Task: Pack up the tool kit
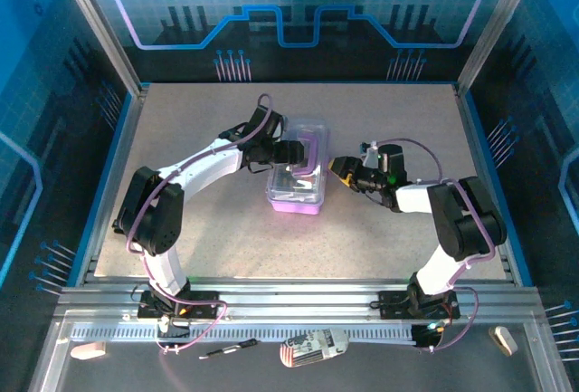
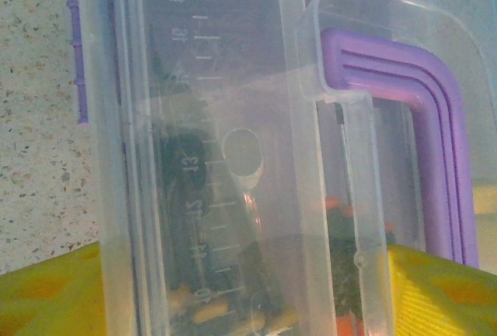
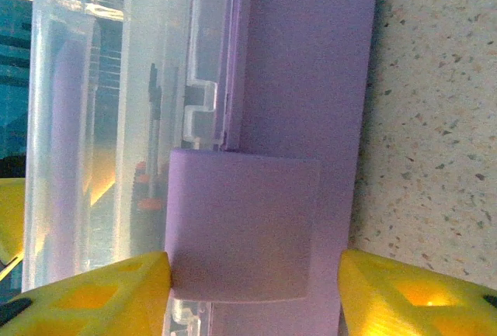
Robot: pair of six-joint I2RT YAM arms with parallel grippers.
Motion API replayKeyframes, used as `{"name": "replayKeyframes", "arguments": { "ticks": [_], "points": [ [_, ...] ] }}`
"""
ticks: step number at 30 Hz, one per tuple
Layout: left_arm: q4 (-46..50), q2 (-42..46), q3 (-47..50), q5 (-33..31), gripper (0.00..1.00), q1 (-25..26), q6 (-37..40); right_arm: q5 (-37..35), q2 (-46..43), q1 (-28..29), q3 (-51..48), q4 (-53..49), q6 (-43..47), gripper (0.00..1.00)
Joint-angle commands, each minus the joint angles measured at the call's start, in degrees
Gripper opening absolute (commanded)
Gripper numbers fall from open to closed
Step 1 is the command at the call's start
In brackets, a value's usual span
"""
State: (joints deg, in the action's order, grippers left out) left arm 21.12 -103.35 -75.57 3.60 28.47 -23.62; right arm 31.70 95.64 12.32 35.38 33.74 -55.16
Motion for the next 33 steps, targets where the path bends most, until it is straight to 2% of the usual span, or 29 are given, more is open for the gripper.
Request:
{"name": "replayKeyframes", "arguments": {
  "ticks": [1,9,15,33],
  "points": [
    [10.87,-8.45,6.25,0.63,0.63,0.25,-1.5,-1.8,-2.01,-1.6,1.54,-5.87,2.25,0.6],
    [10.6,-8.73,6.25,0.87,0.63,0.26,-1.82,-3.69,-4.12,-3.86,2.68,-12.45,5.27,0.58],
    [10.69,-8.67,6.18,1.03,0.63,0.19,-1.46,-0.5,0.85,-3.31,2.24,-6.36,1.13,0.57],
    [6.73,-8.8,8.63,5.2,0.63,0.28,-2.39,0.82,8.86,2.65,6.52,-3.22,-1.62,0.57]
  ]
}}
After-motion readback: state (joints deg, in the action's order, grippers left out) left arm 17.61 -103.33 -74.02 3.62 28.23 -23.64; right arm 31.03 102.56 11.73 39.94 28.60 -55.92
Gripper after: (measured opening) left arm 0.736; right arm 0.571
